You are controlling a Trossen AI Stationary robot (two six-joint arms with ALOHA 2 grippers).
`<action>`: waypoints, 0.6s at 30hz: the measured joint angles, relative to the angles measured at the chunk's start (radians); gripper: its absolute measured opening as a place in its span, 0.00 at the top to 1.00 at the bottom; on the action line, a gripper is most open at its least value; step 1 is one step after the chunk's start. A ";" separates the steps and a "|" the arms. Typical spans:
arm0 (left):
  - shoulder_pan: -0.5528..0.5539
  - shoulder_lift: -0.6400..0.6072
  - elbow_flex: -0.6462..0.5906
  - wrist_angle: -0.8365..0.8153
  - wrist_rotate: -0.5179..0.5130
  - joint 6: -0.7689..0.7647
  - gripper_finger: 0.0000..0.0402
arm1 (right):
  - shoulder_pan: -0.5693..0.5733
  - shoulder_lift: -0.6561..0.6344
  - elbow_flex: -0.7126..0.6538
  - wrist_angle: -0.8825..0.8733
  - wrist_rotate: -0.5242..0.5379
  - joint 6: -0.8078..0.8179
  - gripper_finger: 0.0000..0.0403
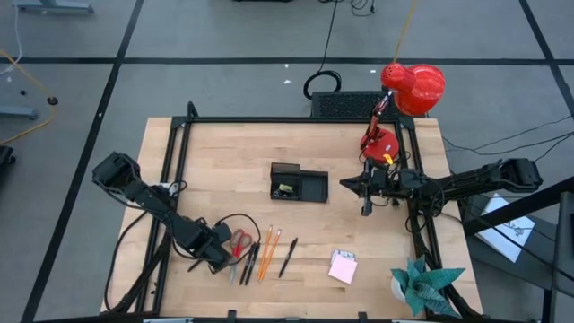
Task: Pick and place office supplies into organizer
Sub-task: Put the black pen into the desk organizer
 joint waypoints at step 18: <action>-0.061 -0.030 -0.009 0.044 -0.314 0.208 0.83 | 0.000 0.000 0.000 -0.004 0.000 0.001 1.00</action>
